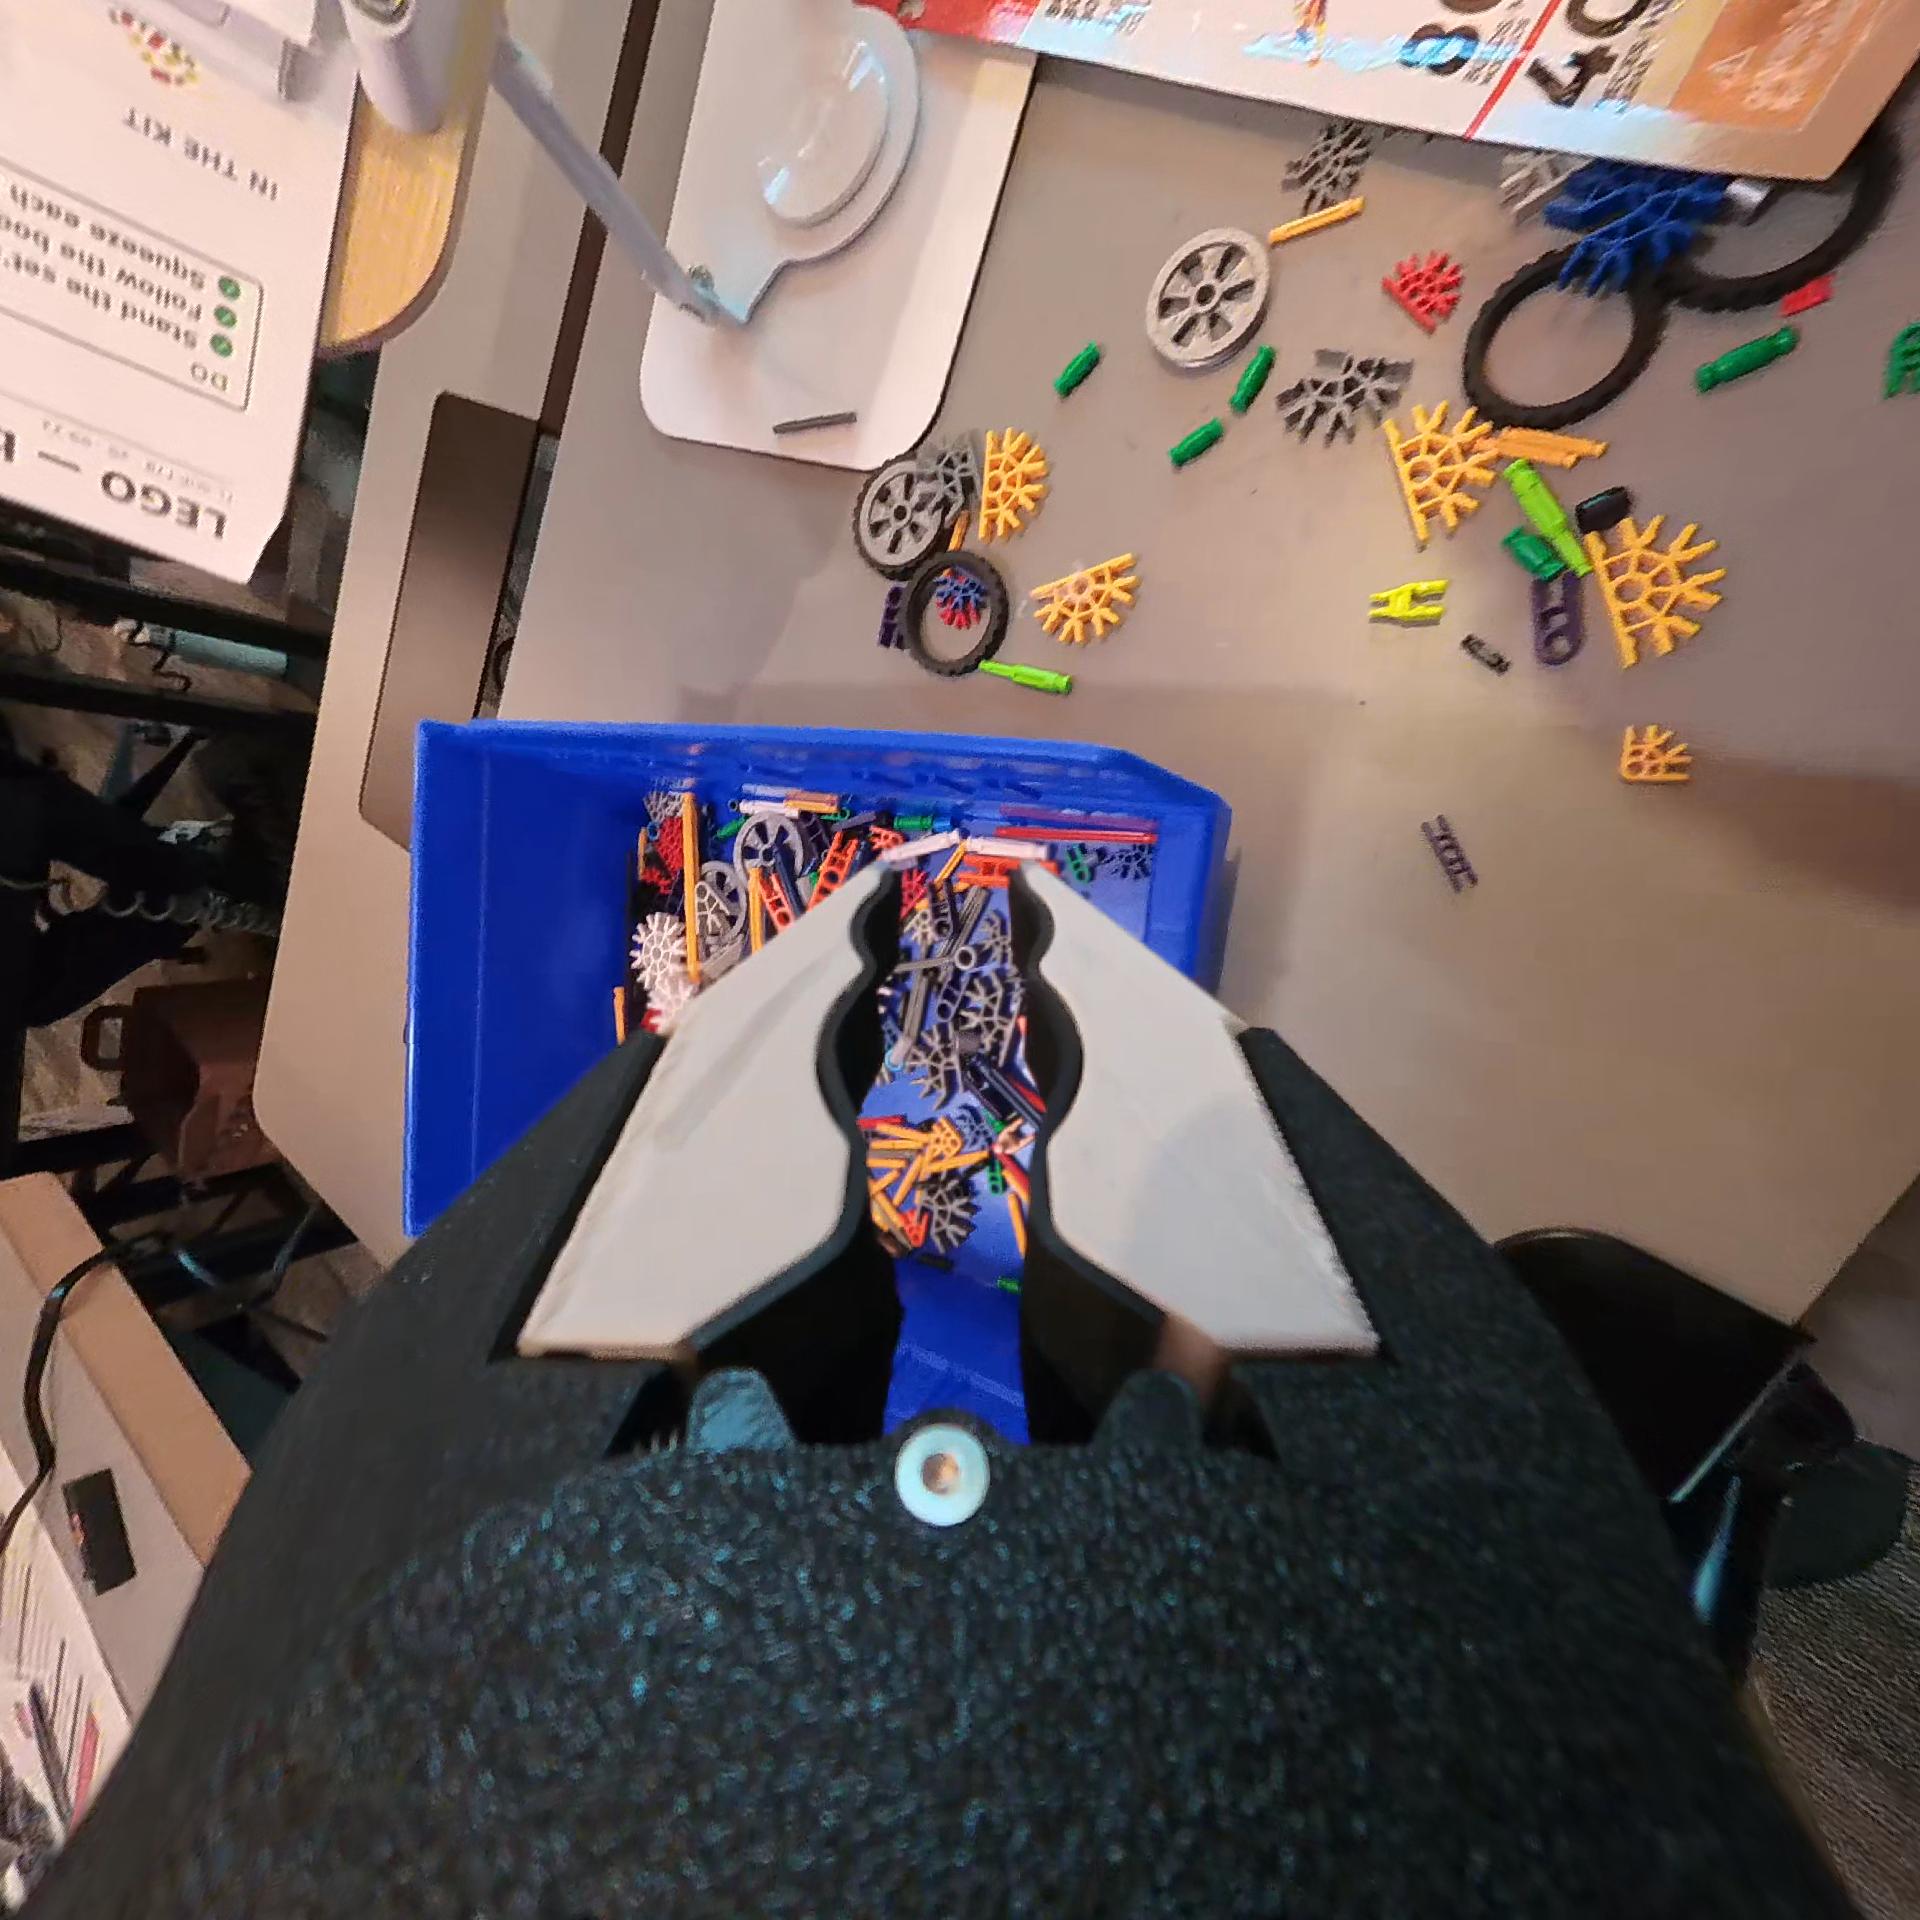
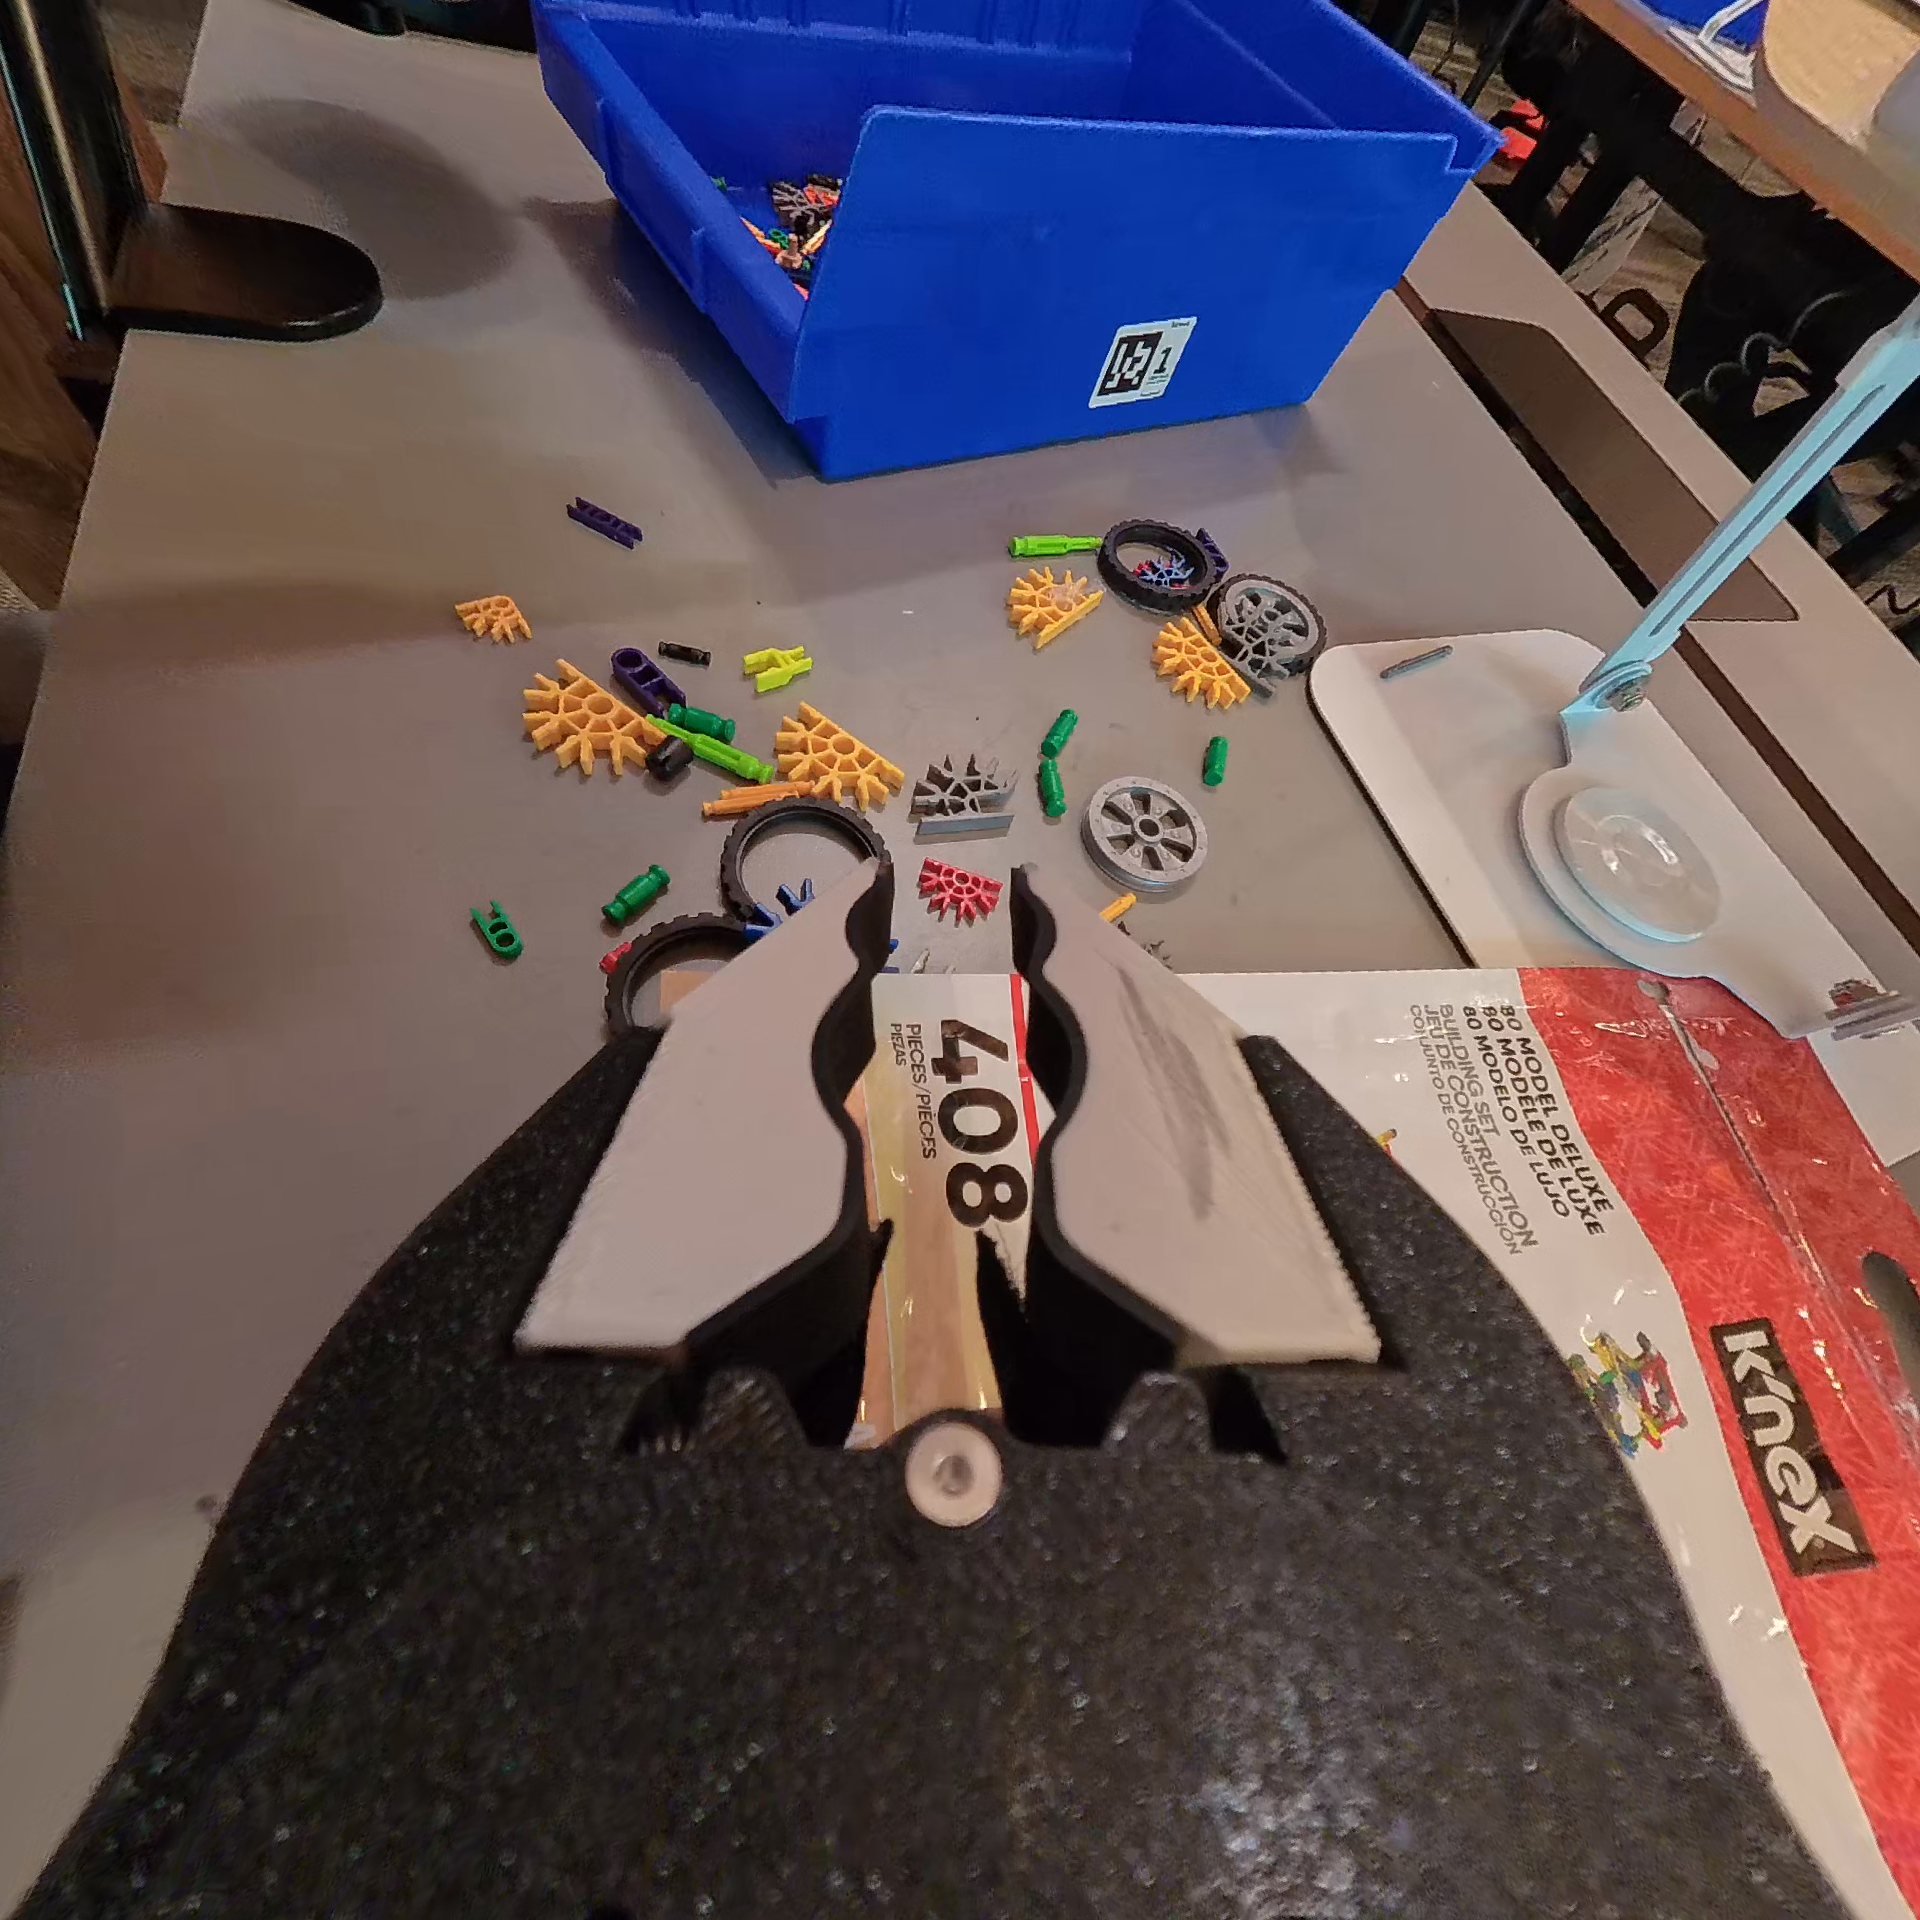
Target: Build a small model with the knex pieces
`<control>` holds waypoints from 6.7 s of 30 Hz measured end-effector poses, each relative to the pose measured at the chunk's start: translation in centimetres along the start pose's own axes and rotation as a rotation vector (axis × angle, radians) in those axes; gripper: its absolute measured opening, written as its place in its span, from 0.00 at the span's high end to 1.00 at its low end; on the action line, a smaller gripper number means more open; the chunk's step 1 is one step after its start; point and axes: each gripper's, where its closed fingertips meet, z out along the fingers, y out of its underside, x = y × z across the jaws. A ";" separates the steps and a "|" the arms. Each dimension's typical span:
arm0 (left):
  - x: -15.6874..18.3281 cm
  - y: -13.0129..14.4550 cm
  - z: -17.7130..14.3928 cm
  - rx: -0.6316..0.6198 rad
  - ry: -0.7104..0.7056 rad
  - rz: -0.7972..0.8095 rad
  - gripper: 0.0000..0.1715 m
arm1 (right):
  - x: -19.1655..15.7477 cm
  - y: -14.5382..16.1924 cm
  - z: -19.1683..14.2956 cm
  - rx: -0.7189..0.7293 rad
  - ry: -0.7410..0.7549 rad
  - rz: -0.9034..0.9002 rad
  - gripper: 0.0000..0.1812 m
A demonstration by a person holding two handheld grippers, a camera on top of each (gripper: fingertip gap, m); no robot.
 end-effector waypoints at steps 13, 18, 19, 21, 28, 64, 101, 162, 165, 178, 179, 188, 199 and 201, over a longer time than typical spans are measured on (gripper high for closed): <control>-2.3 3.3 0.7 -0.078 -0.035 -0.047 0.89 | 0.1 0.2 0.1 -0.014 0.008 -0.013 0.88; -3.1 4.1 1.1 -0.086 -0.039 -0.070 0.89 | 0.1 0.3 0.2 -0.019 0.012 -0.019 0.88; -3.3 4.3 1.1 -0.089 -0.042 -0.073 0.89 | 0.1 0.4 0.2 -0.020 0.012 -0.018 0.88; -3.7 4.8 1.1 -0.095 -0.048 -0.080 0.89 | 0.1 0.4 0.3 -0.023 0.011 -0.018 0.88; -6.7 7.1 0.6 -0.130 -0.096 -0.116 0.89 | 0.3 0.9 0.6 -0.038 0.017 -0.016 0.88; -12.3 15.2 12.6 -0.405 0.256 -0.054 0.79 | 2.7 2.7 0.8 -0.028 0.049 0.059 0.89; -7.4 17.2 11.9 -0.595 0.524 0.006 0.96 | 2.9 3.1 1.0 -0.036 0.048 0.066 0.90; -13.3 16.9 13.4 -0.510 0.321 -0.065 0.91 | 2.6 3.1 0.9 -0.044 0.048 0.045 0.90; -12.7 17.1 13.9 -0.517 0.337 -0.052 0.92 | 2.6 3.1 0.9 -0.045 0.047 0.046 0.90; -11.6 18.4 15.5 -0.611 0.386 -0.105 0.93 | 2.6 3.1 0.9 -0.045 0.048 0.045 0.90; -11.6 18.3 15.5 -0.609 0.392 -0.103 0.93 | 2.6 3.1 0.9 -0.045 0.048 0.045 0.90; -11.6 17.6 15.8 -0.625 0.415 -0.096 0.93 | 2.6 3.0 0.9 -0.044 0.048 0.044 0.90; -11.8 18.4 15.7 -0.664 0.404 -0.105 0.95 | 2.6 3.0 0.9 -0.046 0.050 0.037 0.90; -12.0 18.7 15.6 -0.669 0.394 -0.101 0.95 | 2.6 3.0 0.8 -0.047 0.051 0.036 0.90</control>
